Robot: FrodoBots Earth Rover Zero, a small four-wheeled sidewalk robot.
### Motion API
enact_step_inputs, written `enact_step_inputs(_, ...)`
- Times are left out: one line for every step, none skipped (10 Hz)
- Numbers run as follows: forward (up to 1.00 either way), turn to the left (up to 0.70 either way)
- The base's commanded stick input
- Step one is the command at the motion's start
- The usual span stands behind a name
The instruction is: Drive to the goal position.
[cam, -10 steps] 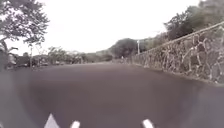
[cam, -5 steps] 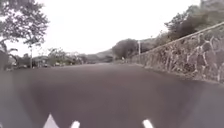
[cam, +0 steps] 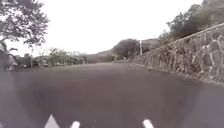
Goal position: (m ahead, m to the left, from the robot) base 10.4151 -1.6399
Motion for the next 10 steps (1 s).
enact_step_inputs(0.50, 0.00)
enact_step_inputs(0.50, 0.00)
enact_step_inputs(0.50, 0.00)
enact_step_inputs(0.50, 0.00)
enact_step_inputs(0.50, 0.00)
enact_step_inputs(0.50, 0.00)
enact_step_inputs(0.50, 0.00)
enact_step_inputs(0.50, 0.00)
enact_step_inputs(0.50, 0.00)
enact_step_inputs(0.50, 0.00)
